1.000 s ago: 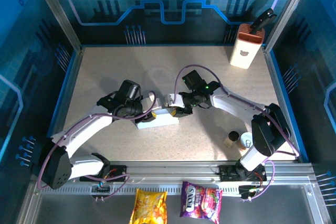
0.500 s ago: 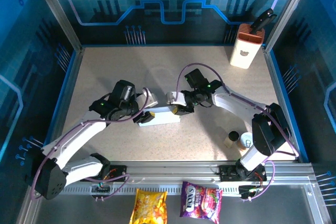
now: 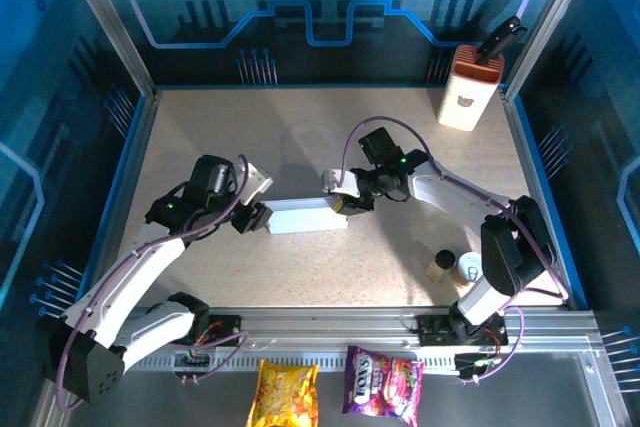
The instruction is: Fold the paper box
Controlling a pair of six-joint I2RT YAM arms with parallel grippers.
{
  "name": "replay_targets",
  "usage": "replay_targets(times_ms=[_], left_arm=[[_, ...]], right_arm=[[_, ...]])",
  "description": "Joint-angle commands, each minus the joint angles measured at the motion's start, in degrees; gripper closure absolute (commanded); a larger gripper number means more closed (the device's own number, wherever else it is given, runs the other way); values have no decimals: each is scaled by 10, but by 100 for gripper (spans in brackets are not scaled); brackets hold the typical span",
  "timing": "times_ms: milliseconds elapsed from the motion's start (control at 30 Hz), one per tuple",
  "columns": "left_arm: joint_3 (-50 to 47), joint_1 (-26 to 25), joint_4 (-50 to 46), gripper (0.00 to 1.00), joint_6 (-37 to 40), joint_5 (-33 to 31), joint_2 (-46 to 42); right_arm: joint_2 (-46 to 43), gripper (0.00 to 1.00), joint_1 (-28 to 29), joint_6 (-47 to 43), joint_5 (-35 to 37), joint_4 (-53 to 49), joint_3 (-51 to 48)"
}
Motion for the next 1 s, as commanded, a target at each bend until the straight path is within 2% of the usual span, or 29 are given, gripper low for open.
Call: replay_targets(times_ms=[0,400,733,967], left_arm=[[8,16,-6,49,-9,31,14],[39,34,-6,70,-11,68,75],[43,36,-19,77,-36,81,78],[43,39,-23,71,-50,53,87]], right_arm=[[-1,69,-9,3,-11,-14,4],[1,70,-9,4,-13,-18,5],[4,71,-9,4,-11,-21,6],[5,71,-9,4,-11,-22,7]])
